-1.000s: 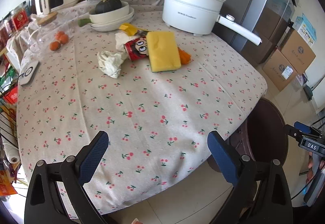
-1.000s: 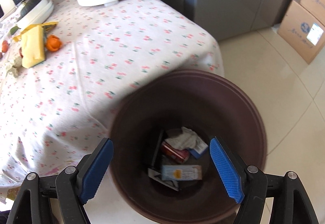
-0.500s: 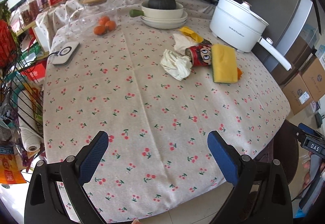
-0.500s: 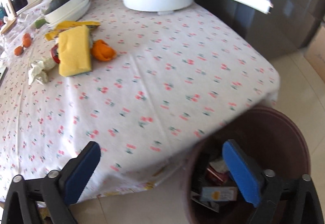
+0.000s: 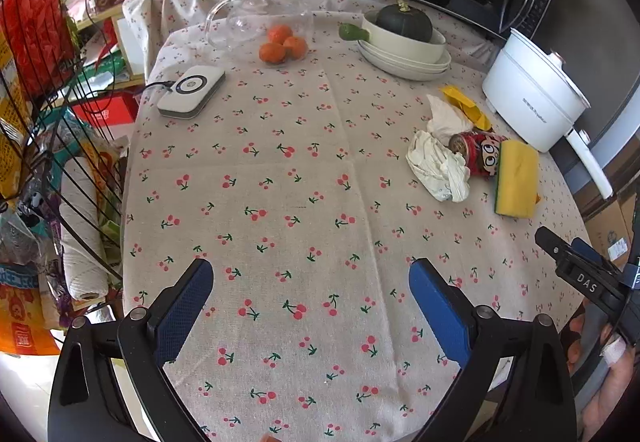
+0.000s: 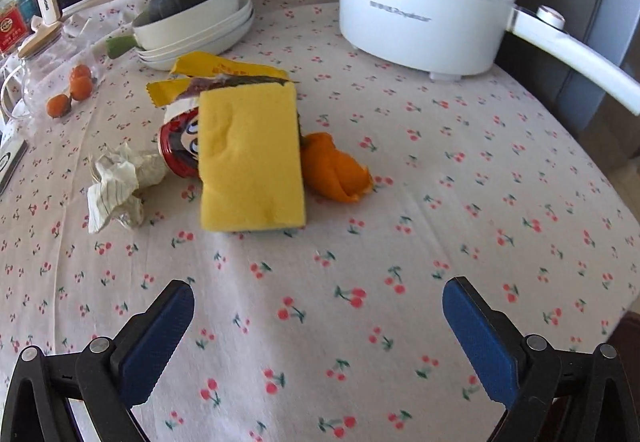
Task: Collect trash
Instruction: 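Move the right tool to the yellow sponge and grasp it, then lift the sponge with the right tool while the left tool grasps the white tissue, then carry the yellow sponge and white tissue over the brown bin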
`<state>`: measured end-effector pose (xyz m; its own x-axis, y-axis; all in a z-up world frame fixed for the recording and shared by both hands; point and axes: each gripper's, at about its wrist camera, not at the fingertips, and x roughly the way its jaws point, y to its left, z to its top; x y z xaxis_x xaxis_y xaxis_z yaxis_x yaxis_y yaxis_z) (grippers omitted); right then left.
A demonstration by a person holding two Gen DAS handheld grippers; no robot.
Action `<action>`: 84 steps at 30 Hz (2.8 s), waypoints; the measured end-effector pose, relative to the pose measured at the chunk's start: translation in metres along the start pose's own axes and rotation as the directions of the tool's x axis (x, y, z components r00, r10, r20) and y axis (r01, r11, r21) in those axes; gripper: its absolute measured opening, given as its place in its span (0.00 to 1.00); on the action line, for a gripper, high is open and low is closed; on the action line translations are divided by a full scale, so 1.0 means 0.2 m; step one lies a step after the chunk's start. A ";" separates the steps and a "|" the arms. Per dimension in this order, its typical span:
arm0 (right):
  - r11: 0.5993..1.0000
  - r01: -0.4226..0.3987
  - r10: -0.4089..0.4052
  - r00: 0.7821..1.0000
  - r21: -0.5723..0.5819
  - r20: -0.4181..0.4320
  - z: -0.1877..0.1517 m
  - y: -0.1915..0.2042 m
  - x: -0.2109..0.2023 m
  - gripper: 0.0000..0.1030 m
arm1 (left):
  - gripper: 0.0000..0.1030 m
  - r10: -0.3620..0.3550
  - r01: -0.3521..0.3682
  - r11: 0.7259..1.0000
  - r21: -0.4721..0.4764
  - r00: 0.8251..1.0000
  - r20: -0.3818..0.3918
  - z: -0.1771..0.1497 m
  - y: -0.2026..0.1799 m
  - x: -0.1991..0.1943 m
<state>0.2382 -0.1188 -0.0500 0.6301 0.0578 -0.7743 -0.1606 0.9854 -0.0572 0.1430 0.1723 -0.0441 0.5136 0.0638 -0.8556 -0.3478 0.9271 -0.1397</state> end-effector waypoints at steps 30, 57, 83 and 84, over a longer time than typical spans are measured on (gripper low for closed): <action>0.995 -0.015 0.015 1.000 -0.096 -0.001 0.07 0.05 0.09 0.56 | 0.97 0.003 -0.001 0.999 0.037 0.999 -0.043 0.02 -0.09 0.11; 0.999 0.033 -0.034 0.996 -0.006 -0.082 -0.16 -0.62 -0.26 0.56 | 0.53 -0.168 0.170 0.973 0.154 0.985 -0.029 0.30 -0.66 0.54; 0.998 -0.007 0.009 1.000 0.065 -0.030 -0.37 -0.69 -0.66 0.56 | 0.29 -0.240 0.248 0.954 0.167 0.969 -0.067 -0.12 -0.59 -0.04; 0.998 -0.007 0.009 1.000 0.063 -0.030 -0.39 -0.69 -0.67 0.56 | 0.29 -0.247 0.256 0.952 0.170 0.966 -0.070 -0.15 -0.60 -0.06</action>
<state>0.1167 -0.2741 0.0126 0.6059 0.0620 -0.7931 -0.1170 0.9931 -0.0118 0.1548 0.0500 -0.0323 0.5279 -0.1935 -0.8270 -0.0659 0.9614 -0.2670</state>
